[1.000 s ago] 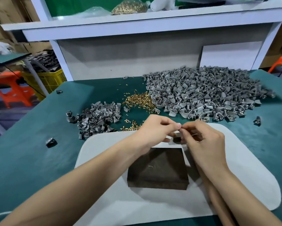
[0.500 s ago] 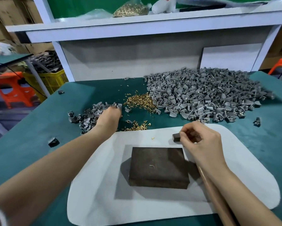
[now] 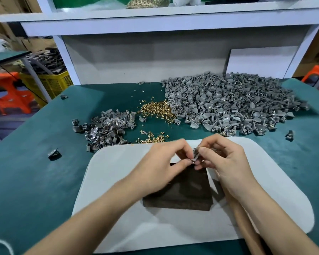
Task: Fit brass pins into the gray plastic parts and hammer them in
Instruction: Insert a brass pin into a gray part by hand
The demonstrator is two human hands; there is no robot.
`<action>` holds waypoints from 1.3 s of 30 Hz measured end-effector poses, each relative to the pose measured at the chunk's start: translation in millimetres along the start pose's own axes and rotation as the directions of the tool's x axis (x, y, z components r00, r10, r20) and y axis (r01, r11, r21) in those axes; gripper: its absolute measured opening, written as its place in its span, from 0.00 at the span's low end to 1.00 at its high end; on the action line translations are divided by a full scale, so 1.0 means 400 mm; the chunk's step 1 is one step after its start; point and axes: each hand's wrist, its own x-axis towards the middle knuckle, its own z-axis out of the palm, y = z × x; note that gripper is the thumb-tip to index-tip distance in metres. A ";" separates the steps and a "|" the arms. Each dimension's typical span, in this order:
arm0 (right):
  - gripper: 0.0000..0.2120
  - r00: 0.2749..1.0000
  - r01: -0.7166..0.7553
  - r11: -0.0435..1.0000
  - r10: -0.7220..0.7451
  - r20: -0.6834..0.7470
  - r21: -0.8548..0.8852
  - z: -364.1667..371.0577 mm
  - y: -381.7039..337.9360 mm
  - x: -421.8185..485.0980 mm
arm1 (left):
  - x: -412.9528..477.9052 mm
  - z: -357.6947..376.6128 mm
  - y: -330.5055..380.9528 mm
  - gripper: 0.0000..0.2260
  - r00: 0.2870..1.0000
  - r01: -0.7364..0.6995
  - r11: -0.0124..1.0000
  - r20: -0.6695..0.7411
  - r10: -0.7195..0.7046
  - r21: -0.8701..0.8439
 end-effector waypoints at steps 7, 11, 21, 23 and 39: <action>0.12 0.999 -0.025 0.999 0.025 0.020 -0.027 0.022 -0.011 -0.014 | -0.030 0.021 -0.006 0.04 0.988 0.009 0.963 -0.147 -0.050 -0.268; 0.10 0.999 -0.017 0.999 0.019 -0.040 0.033 0.039 -0.015 -0.026 | -0.040 0.019 -0.007 0.07 0.971 0.007 0.937 -0.222 -0.090 -0.349; 0.07 0.985 0.139 0.965 -0.158 -0.072 -0.222 0.064 -0.011 -0.031 | -0.036 0.009 0.002 0.08 0.926 0.246 0.828 -0.129 -0.354 -0.504; 0.05 0.982 0.154 0.960 -0.175 -0.070 -0.234 0.067 -0.012 -0.030 | -0.038 0.006 0.010 0.09 0.947 0.235 0.793 -0.050 -0.317 -0.562; 0.05 0.988 0.129 0.941 -0.148 -0.038 -0.312 0.080 -0.004 -0.040 | -0.044 0.012 0.010 0.06 0.899 0.215 0.625 -0.099 -0.427 -0.750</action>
